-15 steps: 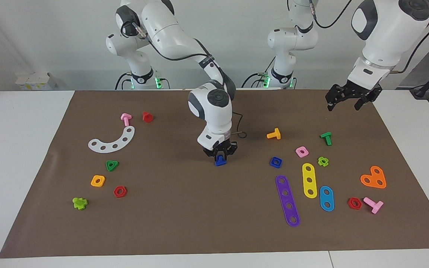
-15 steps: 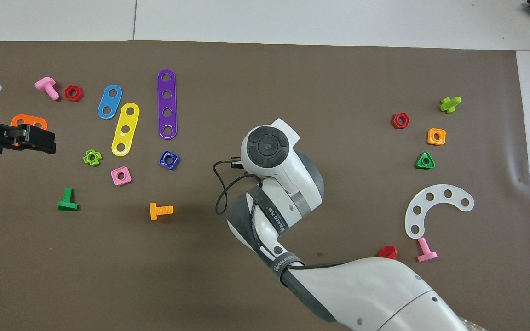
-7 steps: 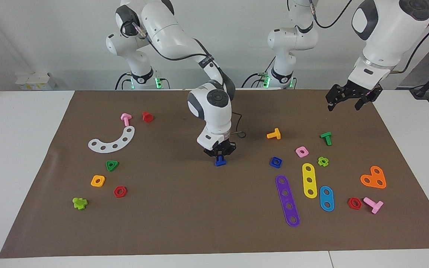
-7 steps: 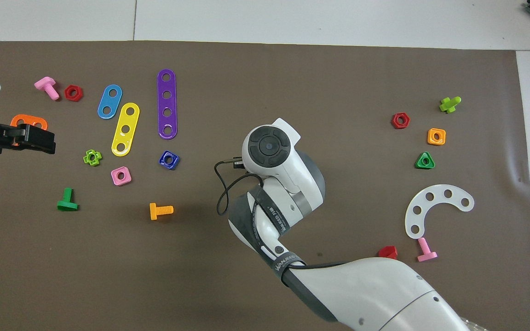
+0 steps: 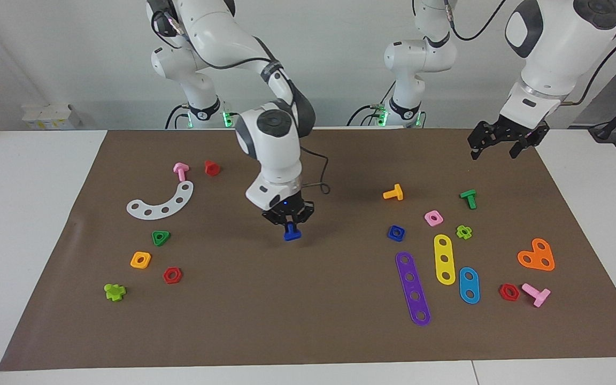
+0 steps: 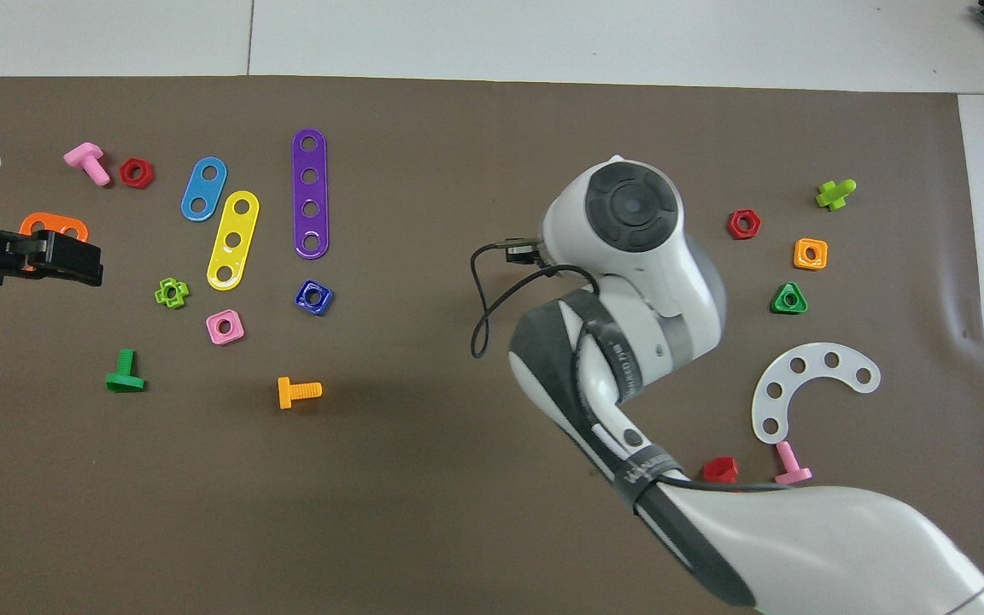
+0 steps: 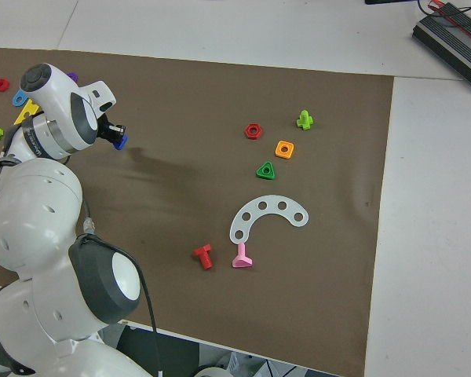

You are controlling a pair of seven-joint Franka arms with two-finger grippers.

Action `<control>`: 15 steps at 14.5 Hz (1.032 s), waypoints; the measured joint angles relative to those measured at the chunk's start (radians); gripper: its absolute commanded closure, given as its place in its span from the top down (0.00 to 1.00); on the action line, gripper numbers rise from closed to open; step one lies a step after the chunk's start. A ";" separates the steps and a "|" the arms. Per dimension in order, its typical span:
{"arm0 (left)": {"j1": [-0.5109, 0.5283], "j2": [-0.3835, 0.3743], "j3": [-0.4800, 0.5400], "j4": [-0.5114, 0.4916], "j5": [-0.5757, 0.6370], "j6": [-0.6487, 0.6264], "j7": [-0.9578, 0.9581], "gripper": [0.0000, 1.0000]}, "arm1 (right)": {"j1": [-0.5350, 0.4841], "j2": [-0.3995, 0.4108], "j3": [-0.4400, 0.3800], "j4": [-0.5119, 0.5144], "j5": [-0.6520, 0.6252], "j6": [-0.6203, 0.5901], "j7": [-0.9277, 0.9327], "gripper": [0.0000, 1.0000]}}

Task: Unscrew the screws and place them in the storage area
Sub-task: 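Carry the blue bolt toward the green triangle and lower it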

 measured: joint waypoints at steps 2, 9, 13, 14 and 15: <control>0.000 0.000 0.000 0.000 0.000 0.000 0.000 1.00 | -0.107 -0.070 -0.001 -0.074 0.001 -0.013 -0.142 0.00; 0.001 0.000 0.000 0.000 0.000 0.000 0.000 1.00 | -0.338 -0.127 -0.001 -0.311 0.003 0.075 -0.430 0.00; 0.001 0.000 0.000 0.000 0.000 0.000 0.000 1.00 | -0.347 -0.127 0.008 -0.415 0.003 0.196 -0.438 0.00; 0.001 0.000 0.000 0.000 0.000 0.000 0.000 1.00 | -0.346 -0.127 0.010 -0.433 0.003 0.212 -0.438 0.00; 0.001 0.000 0.000 0.000 0.000 0.000 0.000 1.00 | -0.346 -0.127 0.011 -0.445 0.003 0.216 -0.438 0.00</control>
